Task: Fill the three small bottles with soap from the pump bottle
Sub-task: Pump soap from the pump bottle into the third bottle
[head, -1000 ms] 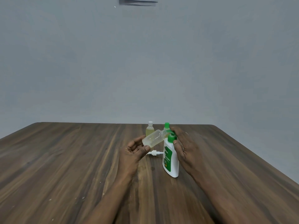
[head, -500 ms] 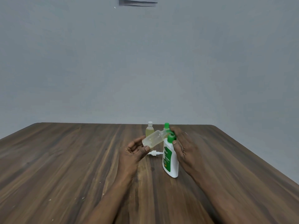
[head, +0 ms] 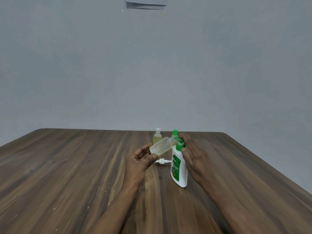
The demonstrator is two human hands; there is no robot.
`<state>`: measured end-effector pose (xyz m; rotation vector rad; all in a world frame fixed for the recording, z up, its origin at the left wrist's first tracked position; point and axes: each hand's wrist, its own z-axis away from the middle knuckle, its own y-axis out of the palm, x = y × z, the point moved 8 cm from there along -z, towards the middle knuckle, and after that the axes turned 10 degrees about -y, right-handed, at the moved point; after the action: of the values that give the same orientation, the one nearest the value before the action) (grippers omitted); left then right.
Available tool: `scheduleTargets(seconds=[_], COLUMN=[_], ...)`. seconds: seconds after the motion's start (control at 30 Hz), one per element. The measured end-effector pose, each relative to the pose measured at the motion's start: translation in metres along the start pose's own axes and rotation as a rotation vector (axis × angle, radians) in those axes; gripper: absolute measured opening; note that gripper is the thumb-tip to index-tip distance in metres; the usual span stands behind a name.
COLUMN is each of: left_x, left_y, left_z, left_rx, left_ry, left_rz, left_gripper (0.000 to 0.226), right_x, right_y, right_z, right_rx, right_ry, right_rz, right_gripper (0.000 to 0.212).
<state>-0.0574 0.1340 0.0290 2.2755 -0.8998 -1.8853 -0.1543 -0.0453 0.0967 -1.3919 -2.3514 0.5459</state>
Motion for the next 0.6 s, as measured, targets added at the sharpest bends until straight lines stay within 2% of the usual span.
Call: scheduleTargets(seconds=[0.6], left_x=[-0.0014], left_y=[0.0018], left_z=[0.0024], left_rx=[0.002], left_ry=[-0.006], left_rz=[0.008], left_gripper=[0.051], right_x=[0.0063], right_y=[-0.0069], right_z=[-0.0015], right_rx=[0.023], right_ry=[0.02], right_rz=[-0.048], right_gripper=[0.045])
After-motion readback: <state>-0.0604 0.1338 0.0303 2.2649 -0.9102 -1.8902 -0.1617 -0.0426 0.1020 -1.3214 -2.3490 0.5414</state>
